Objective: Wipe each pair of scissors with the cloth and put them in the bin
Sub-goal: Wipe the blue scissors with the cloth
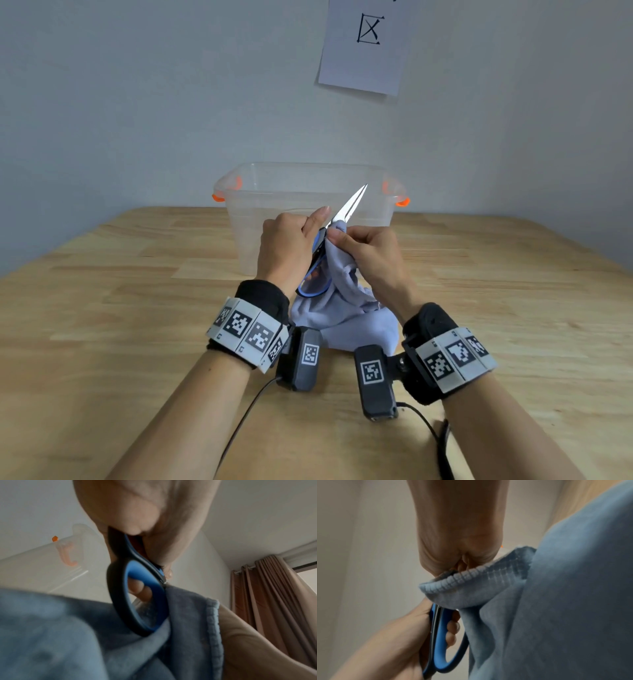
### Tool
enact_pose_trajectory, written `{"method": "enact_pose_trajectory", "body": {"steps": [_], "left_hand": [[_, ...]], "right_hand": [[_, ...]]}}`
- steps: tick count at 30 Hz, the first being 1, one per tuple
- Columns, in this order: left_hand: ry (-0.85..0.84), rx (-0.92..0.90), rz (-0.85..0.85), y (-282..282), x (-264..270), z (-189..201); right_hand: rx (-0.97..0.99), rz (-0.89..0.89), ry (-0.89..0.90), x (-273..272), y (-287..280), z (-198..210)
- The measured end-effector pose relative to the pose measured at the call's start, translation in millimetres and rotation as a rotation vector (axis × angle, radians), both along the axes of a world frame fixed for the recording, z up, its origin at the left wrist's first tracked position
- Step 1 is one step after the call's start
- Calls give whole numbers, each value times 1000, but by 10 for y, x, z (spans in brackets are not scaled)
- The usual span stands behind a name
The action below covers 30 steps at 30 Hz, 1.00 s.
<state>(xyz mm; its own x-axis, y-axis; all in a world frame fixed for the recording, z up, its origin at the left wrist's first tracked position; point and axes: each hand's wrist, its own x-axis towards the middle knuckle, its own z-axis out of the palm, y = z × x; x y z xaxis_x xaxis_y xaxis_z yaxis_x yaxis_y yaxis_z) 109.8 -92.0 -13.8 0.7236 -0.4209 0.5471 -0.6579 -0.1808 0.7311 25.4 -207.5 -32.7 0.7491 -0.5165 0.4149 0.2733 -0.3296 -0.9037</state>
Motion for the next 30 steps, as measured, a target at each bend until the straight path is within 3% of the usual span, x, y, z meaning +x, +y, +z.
{"method": "enact_pose_trajectory", "body": {"steps": [6,17,23,30], "left_hand": [[23,4,-19,24,3,7],[68,-58,-17,35,2,9],[7,15,11,12,1,7],[20,13,-36,7,-12,-17]], "right_hand": [[173,149,-3,-45,-71,-8],[403,204,-35,-22,-148,-29],[394,200,-7,15,-52,-38],[153,47,8,-36,-9,-30]]}}
